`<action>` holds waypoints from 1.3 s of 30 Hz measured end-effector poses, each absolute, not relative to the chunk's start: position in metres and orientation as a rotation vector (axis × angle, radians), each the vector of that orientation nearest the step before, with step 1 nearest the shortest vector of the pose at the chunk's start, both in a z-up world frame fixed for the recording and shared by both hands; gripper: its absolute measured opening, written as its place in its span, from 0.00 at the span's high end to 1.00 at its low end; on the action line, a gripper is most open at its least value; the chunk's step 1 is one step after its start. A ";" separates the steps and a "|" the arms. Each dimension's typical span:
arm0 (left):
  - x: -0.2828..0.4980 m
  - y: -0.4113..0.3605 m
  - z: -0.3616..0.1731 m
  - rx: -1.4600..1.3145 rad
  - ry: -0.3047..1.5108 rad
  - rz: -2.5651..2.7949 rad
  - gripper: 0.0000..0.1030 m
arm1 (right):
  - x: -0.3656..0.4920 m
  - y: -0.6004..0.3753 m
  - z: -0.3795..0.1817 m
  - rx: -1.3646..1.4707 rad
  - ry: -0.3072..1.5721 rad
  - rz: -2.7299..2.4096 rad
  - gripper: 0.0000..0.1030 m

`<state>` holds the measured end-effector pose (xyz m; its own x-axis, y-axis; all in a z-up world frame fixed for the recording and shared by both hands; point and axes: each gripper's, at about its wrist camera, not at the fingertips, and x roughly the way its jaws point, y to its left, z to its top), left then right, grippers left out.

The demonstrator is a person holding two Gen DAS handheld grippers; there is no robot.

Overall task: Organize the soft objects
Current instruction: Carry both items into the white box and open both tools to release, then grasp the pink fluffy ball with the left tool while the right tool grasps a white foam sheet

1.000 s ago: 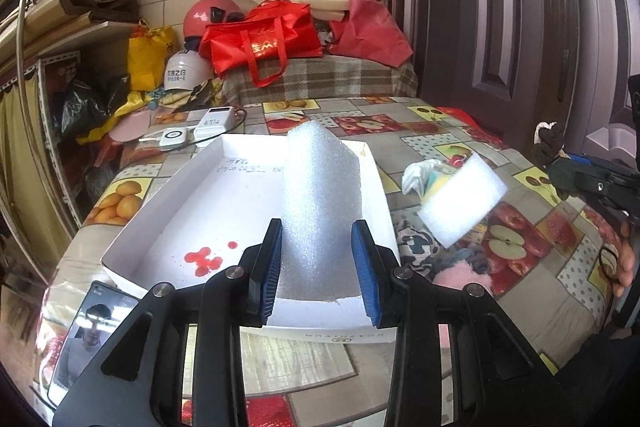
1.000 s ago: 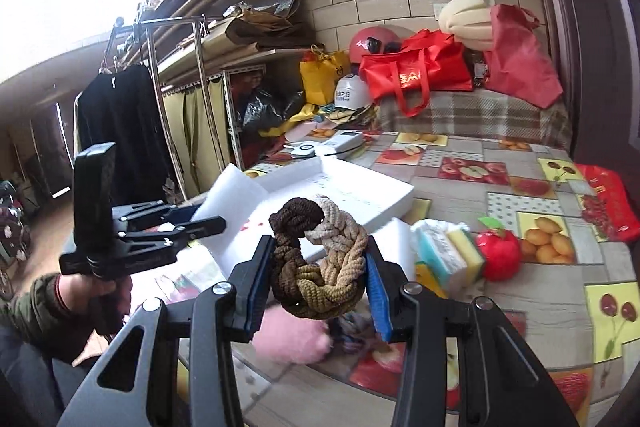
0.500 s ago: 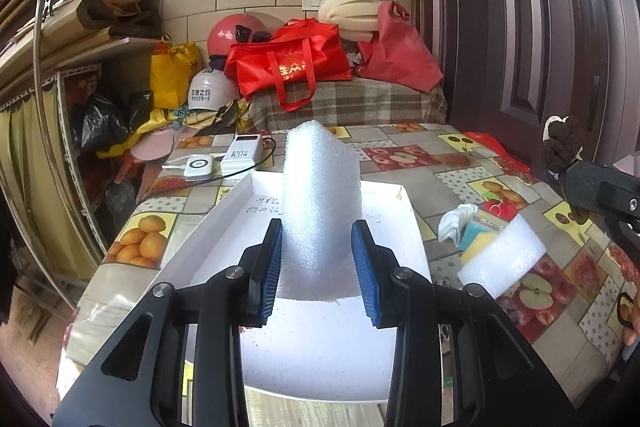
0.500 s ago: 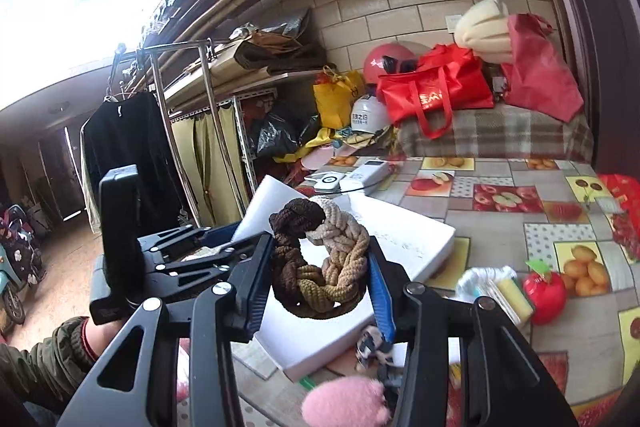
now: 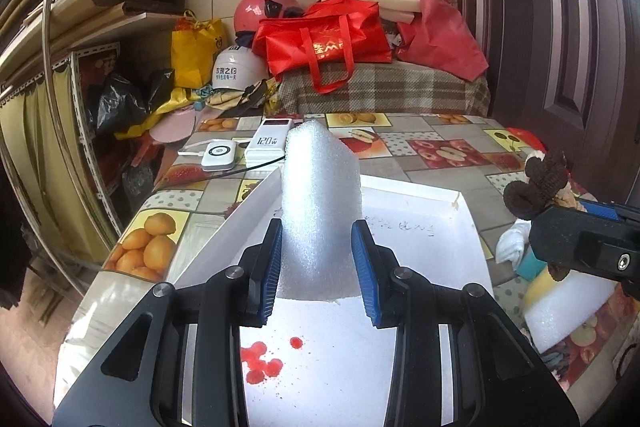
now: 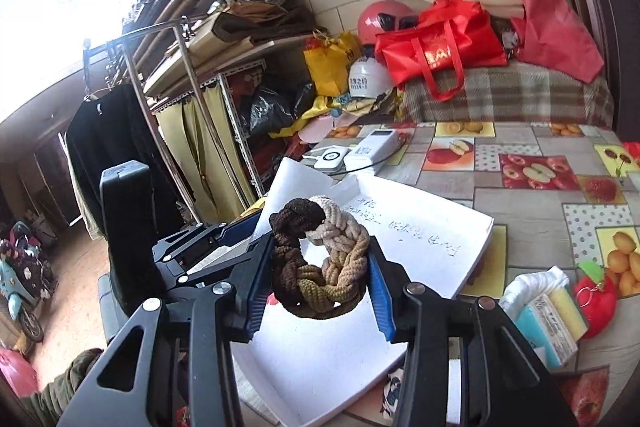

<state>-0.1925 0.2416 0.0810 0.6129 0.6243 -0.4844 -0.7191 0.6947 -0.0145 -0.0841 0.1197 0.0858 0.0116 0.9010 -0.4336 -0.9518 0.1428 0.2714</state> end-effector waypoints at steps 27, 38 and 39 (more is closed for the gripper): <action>-0.247 0.254 0.072 -0.427 0.247 0.889 0.00 | -0.076 0.107 0.068 -0.003 0.675 1.470 0.00; -0.241 0.176 0.087 -0.312 0.186 0.517 0.00 | -0.053 -0.035 0.119 0.207 0.252 1.389 0.00; -0.237 0.165 0.086 -0.283 0.202 0.468 0.00 | -0.046 -0.047 0.118 0.203 0.237 1.353 0.00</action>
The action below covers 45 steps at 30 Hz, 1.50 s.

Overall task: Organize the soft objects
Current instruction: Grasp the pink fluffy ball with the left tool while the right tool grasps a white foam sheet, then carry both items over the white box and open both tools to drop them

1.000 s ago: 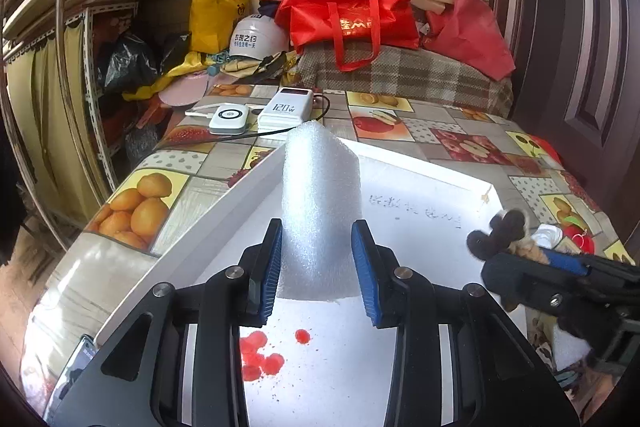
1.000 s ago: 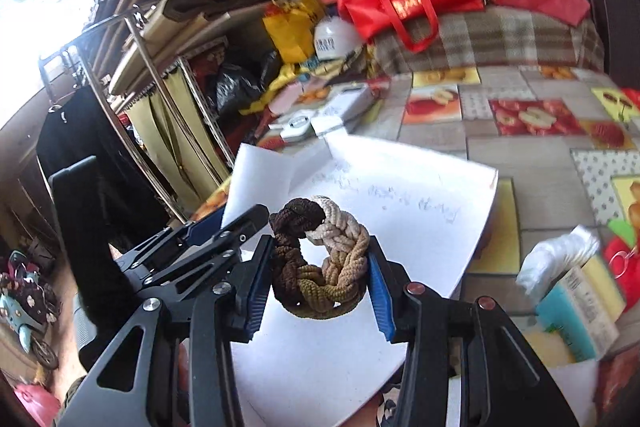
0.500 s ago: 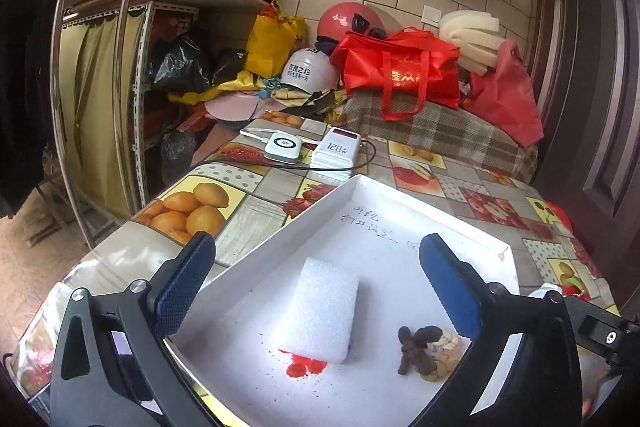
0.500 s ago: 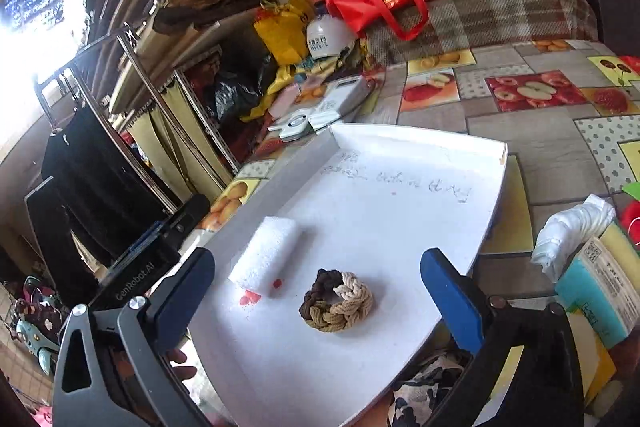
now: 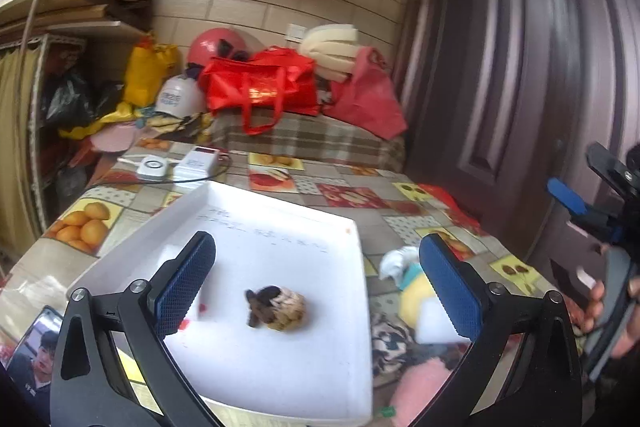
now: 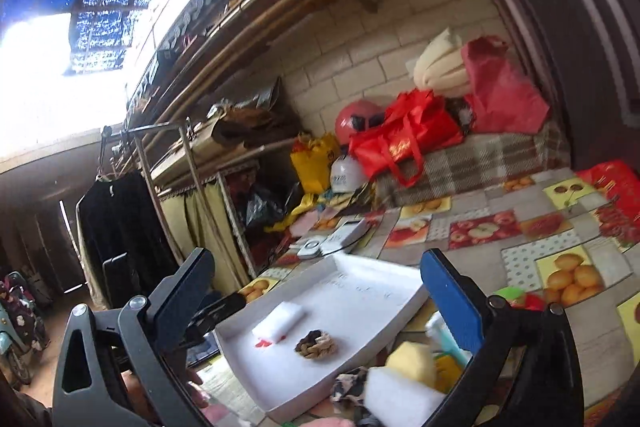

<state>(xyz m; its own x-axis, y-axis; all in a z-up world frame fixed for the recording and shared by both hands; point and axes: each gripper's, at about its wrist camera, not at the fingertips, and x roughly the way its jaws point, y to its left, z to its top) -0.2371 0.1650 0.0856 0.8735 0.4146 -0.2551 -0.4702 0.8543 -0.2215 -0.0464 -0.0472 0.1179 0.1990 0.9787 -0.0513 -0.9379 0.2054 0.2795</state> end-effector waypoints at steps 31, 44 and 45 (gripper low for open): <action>-0.154 0.061 0.018 0.000 0.805 0.119 0.49 | -0.029 -0.045 0.045 -0.070 0.426 1.298 0.82; -0.216 0.108 0.061 -0.104 0.284 0.354 0.49 | -0.003 -0.102 0.047 0.067 0.186 0.948 0.81; -0.217 0.109 0.060 -0.107 0.286 0.365 0.49 | -0.006 -0.100 0.047 0.058 0.184 0.954 0.81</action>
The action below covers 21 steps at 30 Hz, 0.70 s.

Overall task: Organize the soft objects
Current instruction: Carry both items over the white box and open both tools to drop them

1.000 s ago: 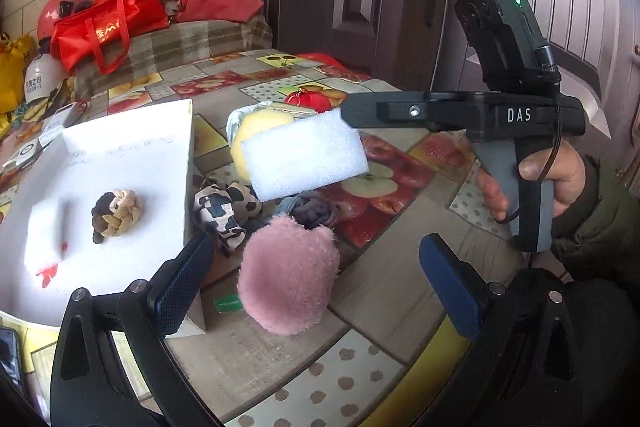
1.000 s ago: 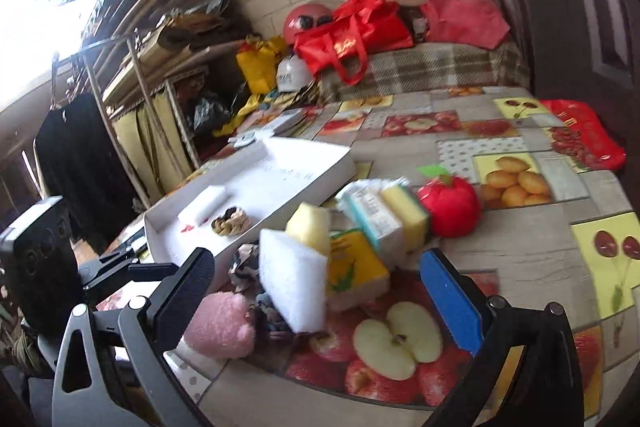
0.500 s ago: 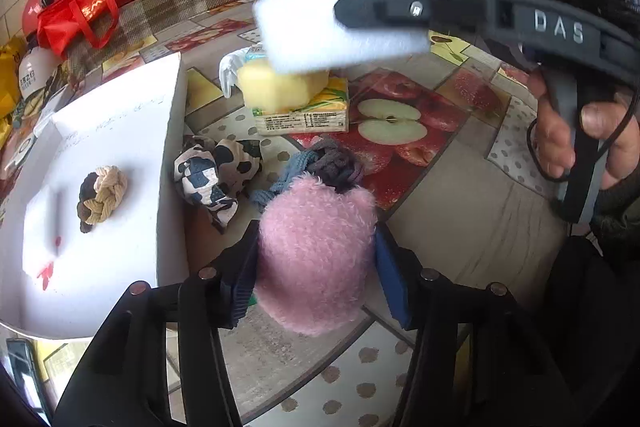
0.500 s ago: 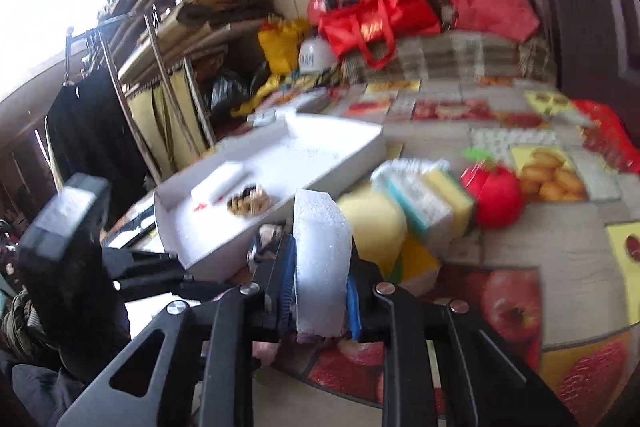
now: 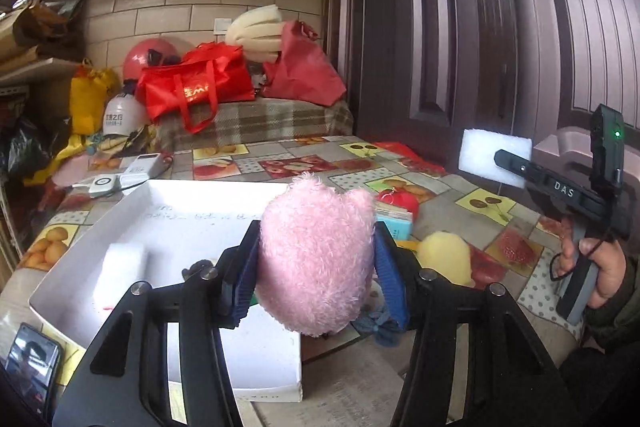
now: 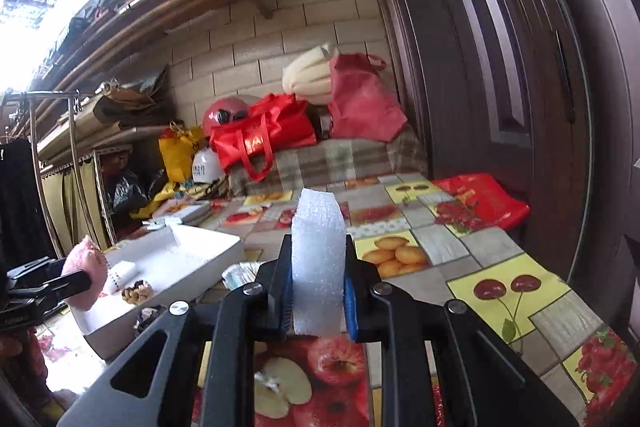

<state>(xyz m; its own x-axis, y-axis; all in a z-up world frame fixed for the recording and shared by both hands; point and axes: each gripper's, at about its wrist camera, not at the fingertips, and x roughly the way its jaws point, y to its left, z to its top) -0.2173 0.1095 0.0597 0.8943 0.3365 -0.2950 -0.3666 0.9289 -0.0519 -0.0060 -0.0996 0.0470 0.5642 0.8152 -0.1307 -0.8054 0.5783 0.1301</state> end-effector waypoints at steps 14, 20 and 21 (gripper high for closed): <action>-0.224 0.123 0.059 -0.100 0.295 0.494 0.48 | -0.067 -0.038 0.044 -0.055 0.172 1.159 0.81; -0.230 0.141 0.056 -0.117 0.301 0.561 0.48 | -0.085 -0.005 0.043 -0.114 0.180 1.245 0.82; -0.231 0.146 0.055 -0.128 0.305 0.574 0.48 | -0.087 0.000 0.043 -0.118 0.185 1.255 0.82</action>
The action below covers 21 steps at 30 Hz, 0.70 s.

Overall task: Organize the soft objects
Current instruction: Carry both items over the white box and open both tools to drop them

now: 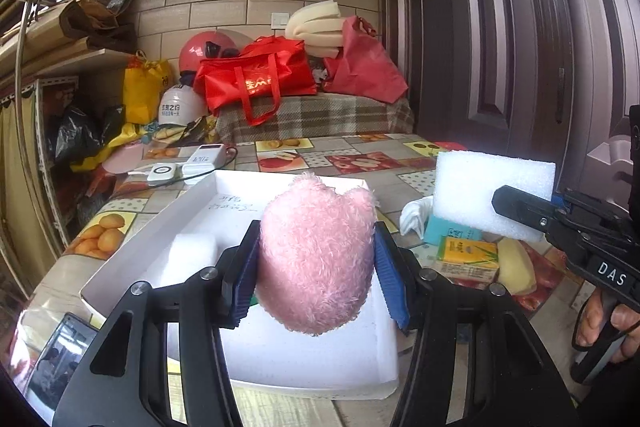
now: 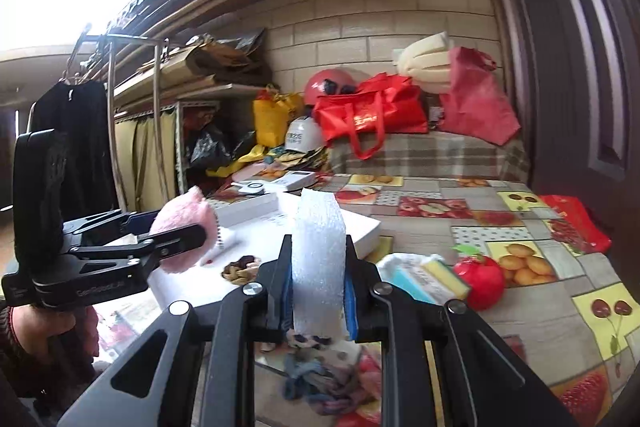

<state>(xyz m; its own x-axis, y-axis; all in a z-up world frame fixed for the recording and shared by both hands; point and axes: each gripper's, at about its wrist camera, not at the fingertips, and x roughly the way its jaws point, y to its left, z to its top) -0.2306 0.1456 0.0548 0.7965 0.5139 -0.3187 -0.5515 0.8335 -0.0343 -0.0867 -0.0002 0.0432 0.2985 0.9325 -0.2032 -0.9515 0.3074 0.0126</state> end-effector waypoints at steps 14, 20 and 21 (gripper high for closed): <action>-0.243 0.178 0.049 -0.153 0.293 0.674 0.48 | -0.097 0.017 0.041 -0.123 0.204 1.286 0.82; -0.241 0.176 0.049 -0.163 0.297 0.677 0.48 | -0.095 0.021 0.041 -0.116 0.219 1.291 0.82; -0.240 0.176 0.049 -0.165 0.301 0.679 0.48 | -0.095 0.023 0.041 -0.117 0.223 1.292 0.82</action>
